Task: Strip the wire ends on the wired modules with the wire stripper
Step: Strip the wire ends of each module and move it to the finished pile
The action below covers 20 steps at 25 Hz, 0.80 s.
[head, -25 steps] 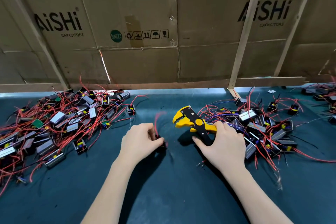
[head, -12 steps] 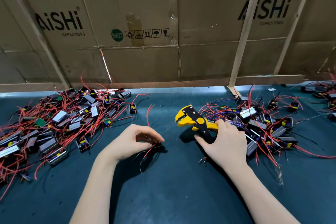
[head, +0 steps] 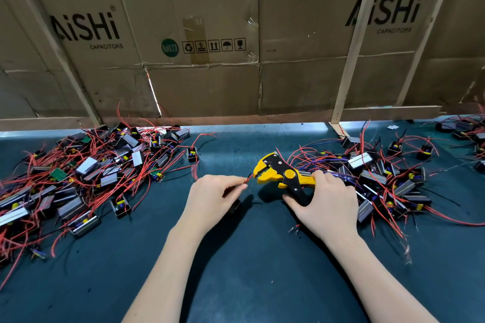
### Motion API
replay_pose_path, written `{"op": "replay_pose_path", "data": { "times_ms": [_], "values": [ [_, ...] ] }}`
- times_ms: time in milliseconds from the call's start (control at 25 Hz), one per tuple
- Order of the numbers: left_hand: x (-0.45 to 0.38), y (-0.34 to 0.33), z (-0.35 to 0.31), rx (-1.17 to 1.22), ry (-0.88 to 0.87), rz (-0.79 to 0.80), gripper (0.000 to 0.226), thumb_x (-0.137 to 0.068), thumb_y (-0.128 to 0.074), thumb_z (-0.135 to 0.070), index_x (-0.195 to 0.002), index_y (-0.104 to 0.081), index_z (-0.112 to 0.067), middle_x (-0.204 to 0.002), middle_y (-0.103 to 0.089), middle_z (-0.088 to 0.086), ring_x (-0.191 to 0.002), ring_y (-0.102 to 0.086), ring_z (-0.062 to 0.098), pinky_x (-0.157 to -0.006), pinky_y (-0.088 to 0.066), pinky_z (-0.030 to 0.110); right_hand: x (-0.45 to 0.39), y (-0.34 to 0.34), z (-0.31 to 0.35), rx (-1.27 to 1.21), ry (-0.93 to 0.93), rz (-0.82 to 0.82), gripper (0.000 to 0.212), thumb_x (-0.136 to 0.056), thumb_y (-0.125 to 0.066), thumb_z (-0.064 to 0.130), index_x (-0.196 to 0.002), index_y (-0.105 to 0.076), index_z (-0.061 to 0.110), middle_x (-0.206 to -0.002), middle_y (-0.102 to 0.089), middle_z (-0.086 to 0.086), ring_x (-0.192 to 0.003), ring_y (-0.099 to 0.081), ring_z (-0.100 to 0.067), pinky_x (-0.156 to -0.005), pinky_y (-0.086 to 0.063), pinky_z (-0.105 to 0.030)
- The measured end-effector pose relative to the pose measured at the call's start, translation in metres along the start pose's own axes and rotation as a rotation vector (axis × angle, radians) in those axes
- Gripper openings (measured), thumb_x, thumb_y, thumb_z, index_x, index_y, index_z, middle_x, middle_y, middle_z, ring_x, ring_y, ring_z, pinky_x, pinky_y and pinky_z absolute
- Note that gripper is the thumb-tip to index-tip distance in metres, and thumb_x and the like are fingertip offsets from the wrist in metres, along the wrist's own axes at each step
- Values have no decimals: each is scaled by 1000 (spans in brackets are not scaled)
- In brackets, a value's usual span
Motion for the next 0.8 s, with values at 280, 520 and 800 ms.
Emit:
{"op": "replay_pose_path", "data": {
  "times_ms": [280,520,800],
  "values": [
    [1,-22,-14,286,9,114,13,-96,-59,-14,-95,-71,-18,-68,-66,-15,-63,-55,-1,-63,-37,10,1,0,3,9,16,-19,62,-65,-74,66,-90,-57,12,-85,-63,-6,-86,-61,-31,-73,-39,-40],
    [3,-26,-3,401,149,114,11,-93,-60,-13,-87,-59,-22,-67,-68,-11,-63,-59,9,-71,-49,27,0,0,0,-2,1,-13,61,-67,-71,67,-93,-56,14,-90,-63,-4,-90,-60,-31,-75,-38,-40],
    [2,-28,3,483,222,79,13,-83,-73,-9,-81,-65,-20,-68,-62,-9,-63,-53,4,-66,-44,15,0,0,0,4,0,-5,61,-68,-69,69,-94,-55,15,-91,-63,-3,-92,-60,-30,-76,-36,-39]
  ]
}}
Point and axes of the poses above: each hand's wrist, its own x-axis away from the middle knuckle, its own y-axis out of the back of the hand, z = x × y, the point moved 9 cm from there along -x, towards the middle knuckle
